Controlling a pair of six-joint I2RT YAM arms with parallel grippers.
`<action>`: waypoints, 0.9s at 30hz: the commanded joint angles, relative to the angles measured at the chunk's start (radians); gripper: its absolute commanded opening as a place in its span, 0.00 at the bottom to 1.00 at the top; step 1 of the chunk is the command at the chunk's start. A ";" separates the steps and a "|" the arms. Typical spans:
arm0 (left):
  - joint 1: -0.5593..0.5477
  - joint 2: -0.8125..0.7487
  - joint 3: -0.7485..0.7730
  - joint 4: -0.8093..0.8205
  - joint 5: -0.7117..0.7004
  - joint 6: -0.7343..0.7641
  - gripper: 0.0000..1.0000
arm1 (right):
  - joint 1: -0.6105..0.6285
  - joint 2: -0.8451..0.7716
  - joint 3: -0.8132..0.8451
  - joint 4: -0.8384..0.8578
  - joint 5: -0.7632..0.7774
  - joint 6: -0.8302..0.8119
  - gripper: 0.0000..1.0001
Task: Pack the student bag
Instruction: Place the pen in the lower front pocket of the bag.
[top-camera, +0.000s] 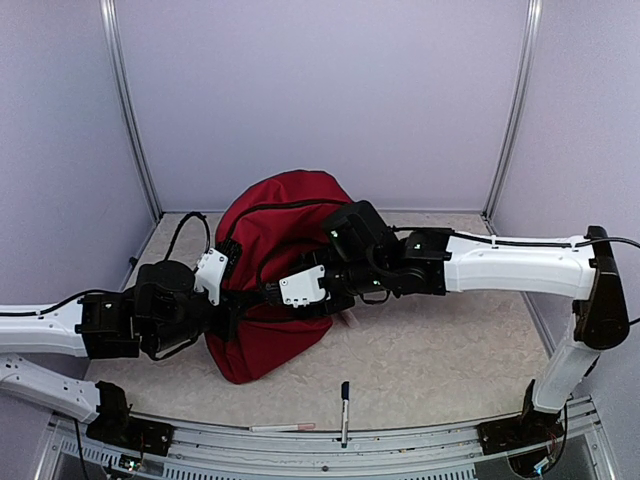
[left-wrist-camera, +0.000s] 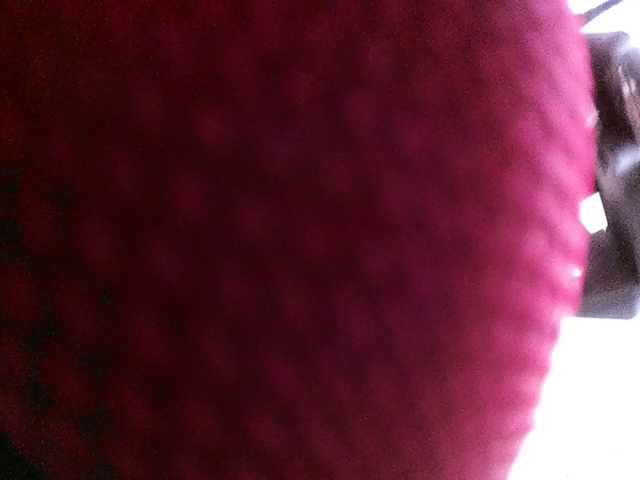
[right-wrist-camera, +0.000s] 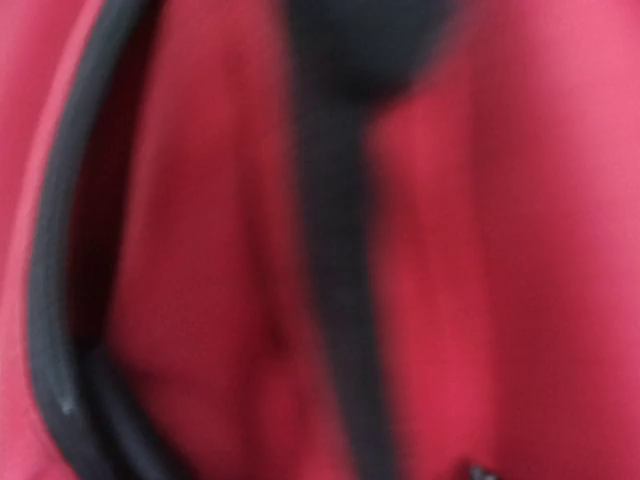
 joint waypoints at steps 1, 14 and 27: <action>-0.020 -0.028 0.024 0.117 0.063 0.002 0.15 | 0.007 -0.027 -0.008 0.042 -0.020 0.036 0.67; 0.036 -0.078 -0.016 0.092 -0.008 -0.116 0.15 | -0.088 -0.209 -0.152 0.124 -0.280 0.500 0.51; 0.127 -0.263 -0.137 0.160 0.004 -0.225 0.07 | -0.335 -0.137 -0.352 0.204 -0.059 1.065 0.56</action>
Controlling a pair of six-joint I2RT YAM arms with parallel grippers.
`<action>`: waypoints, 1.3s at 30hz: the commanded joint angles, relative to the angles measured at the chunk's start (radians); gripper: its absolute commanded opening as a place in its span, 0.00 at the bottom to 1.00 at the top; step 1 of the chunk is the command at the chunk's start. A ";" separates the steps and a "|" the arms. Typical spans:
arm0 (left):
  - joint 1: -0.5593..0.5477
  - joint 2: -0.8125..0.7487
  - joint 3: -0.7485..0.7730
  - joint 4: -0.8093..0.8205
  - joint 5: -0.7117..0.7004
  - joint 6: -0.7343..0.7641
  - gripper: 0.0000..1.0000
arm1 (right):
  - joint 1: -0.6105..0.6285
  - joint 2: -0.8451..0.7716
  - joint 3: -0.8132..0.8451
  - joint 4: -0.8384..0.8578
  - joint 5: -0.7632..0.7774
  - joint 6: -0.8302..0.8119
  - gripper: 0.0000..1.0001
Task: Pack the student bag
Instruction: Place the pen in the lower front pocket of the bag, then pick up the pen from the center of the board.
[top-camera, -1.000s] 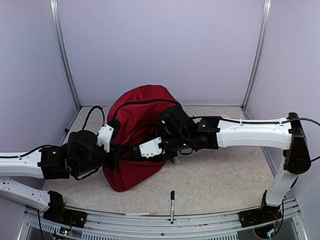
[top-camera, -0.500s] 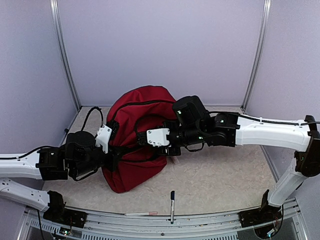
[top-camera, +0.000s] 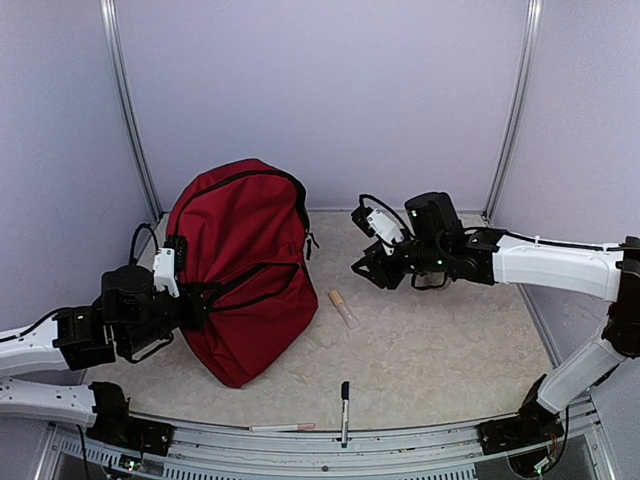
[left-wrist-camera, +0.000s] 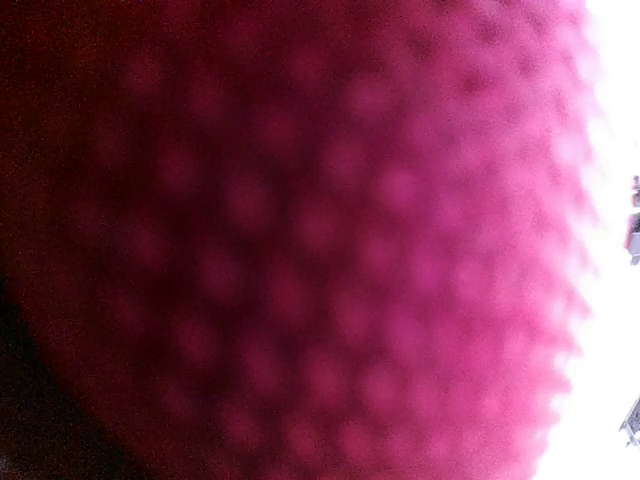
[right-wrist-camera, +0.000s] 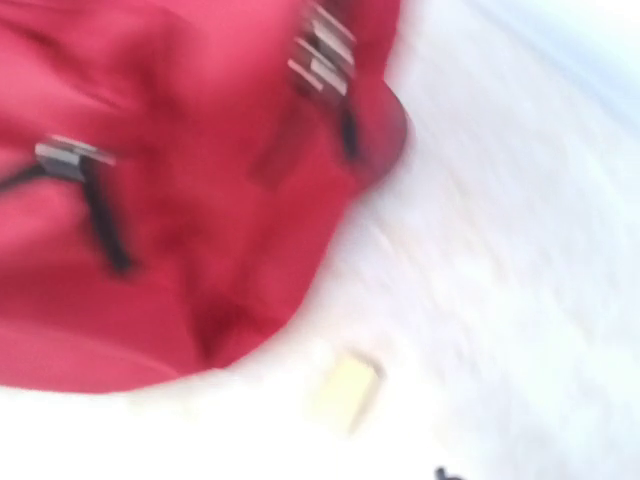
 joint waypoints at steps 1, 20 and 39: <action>-0.029 -0.010 0.019 0.157 0.006 0.026 0.07 | 0.000 0.135 0.000 -0.017 0.151 0.228 0.58; -0.083 0.043 0.051 0.112 -0.084 0.045 0.07 | 0.062 0.563 0.247 -0.109 0.263 0.336 0.68; -0.081 0.037 0.057 0.094 -0.092 0.054 0.07 | 0.073 0.503 0.213 -0.160 0.323 0.322 0.09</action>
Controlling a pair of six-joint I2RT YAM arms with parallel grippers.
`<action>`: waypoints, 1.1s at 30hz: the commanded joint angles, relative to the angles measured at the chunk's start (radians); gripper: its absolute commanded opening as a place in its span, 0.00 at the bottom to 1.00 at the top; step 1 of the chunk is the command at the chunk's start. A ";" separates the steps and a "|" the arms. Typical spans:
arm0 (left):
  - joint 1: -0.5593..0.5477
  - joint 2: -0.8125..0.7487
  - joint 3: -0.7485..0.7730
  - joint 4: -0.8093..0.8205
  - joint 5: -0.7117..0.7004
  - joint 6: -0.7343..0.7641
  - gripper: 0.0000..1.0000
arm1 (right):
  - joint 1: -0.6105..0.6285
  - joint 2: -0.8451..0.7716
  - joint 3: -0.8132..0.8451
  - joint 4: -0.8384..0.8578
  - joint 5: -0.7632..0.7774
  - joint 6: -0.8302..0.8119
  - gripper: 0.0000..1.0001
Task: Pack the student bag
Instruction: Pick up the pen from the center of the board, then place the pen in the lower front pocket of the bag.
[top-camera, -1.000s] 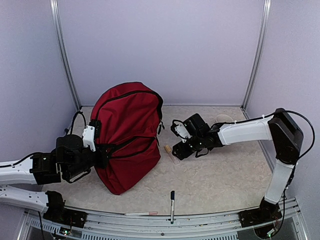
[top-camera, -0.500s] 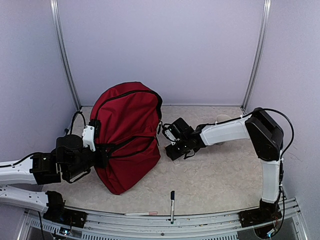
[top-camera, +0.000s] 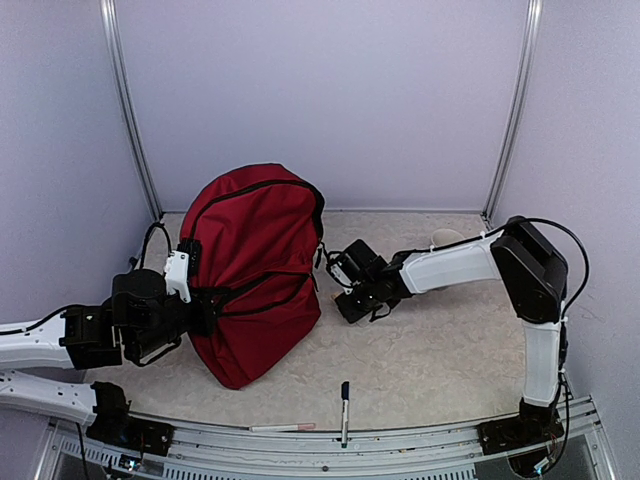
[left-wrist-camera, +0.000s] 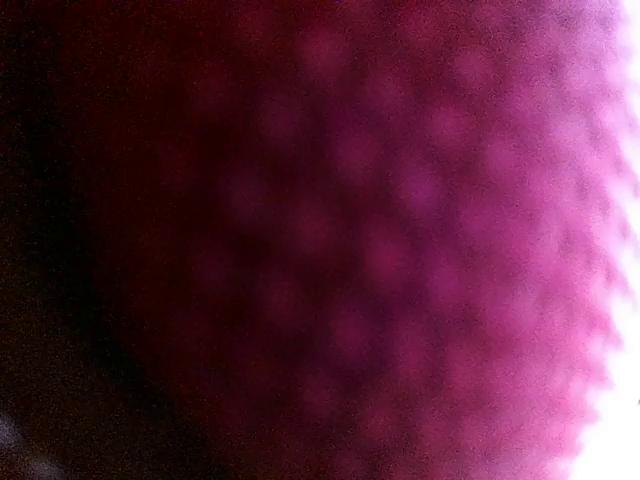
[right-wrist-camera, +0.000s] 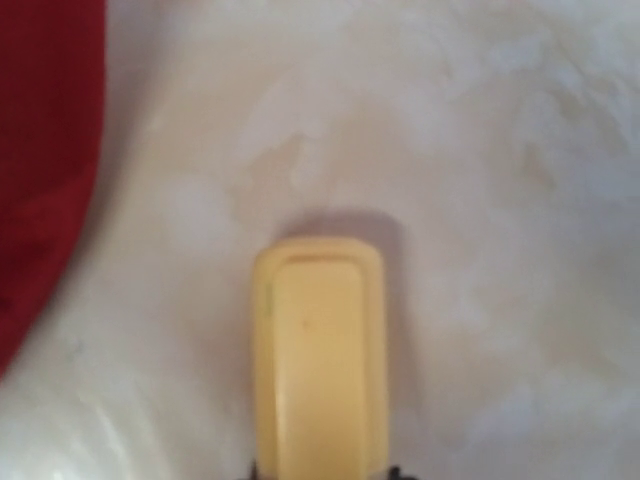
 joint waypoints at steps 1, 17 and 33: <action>-0.004 -0.025 0.041 0.070 -0.034 0.008 0.07 | 0.000 -0.087 -0.041 -0.039 0.027 -0.005 0.08; -0.004 -0.008 0.044 0.085 -0.022 0.021 0.08 | 0.069 -0.603 -0.312 0.374 -0.397 -0.371 0.00; -0.004 0.013 0.064 0.083 0.028 0.038 0.08 | 0.176 -0.185 0.111 0.233 -0.602 -0.957 0.00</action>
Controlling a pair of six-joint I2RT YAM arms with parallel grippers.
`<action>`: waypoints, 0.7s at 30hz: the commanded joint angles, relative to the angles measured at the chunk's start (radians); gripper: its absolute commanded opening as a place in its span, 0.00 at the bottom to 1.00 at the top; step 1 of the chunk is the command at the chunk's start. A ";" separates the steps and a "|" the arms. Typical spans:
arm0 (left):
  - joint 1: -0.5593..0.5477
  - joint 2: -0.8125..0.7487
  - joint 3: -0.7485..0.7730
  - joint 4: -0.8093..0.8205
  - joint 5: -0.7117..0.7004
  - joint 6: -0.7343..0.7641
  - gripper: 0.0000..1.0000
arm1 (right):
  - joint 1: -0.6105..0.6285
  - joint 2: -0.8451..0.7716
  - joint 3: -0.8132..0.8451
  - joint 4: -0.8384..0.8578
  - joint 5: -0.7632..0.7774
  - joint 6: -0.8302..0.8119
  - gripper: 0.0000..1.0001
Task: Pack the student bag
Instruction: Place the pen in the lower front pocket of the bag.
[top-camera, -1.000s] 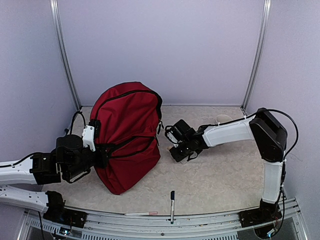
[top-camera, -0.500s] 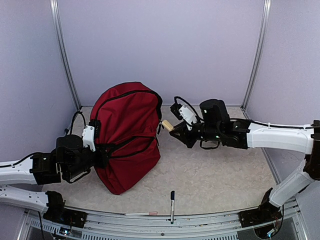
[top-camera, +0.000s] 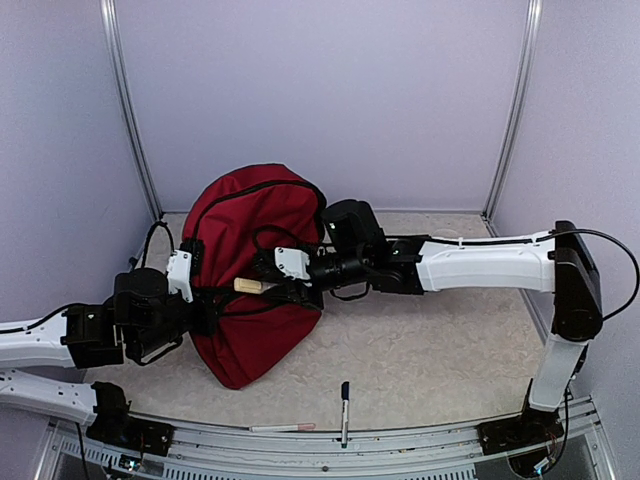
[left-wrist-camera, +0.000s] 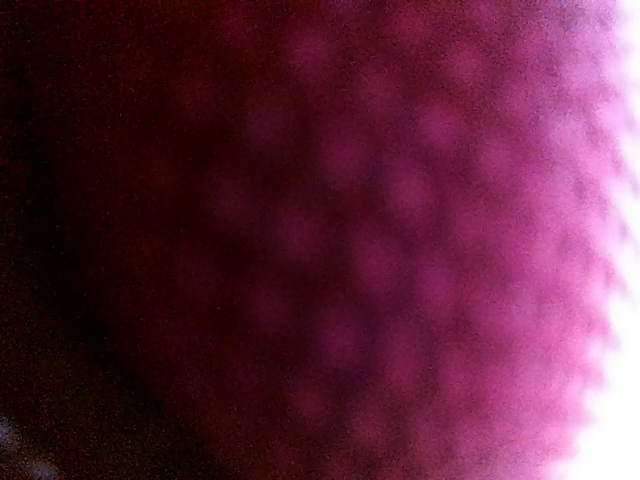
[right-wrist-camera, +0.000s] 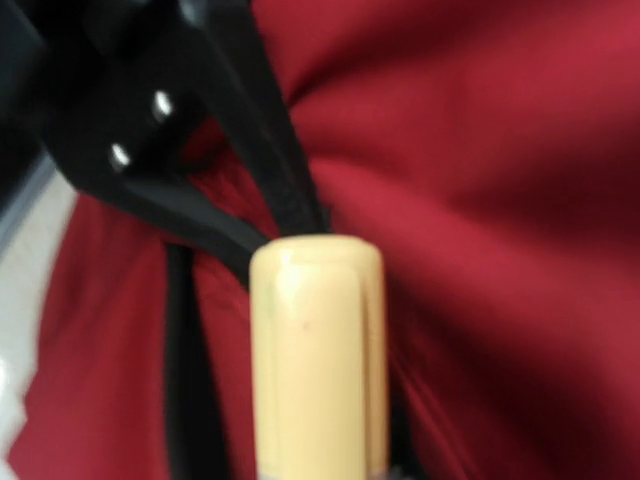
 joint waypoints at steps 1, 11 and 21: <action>-0.004 -0.003 0.053 0.086 0.026 0.041 0.08 | -0.001 0.070 0.060 -0.075 0.041 -0.224 0.00; -0.004 0.000 0.054 0.105 0.085 0.079 0.08 | -0.001 0.147 0.063 -0.110 0.202 -0.500 0.00; -0.006 0.016 0.058 0.103 0.096 0.081 0.08 | 0.023 0.232 0.218 -0.363 0.438 -0.679 0.10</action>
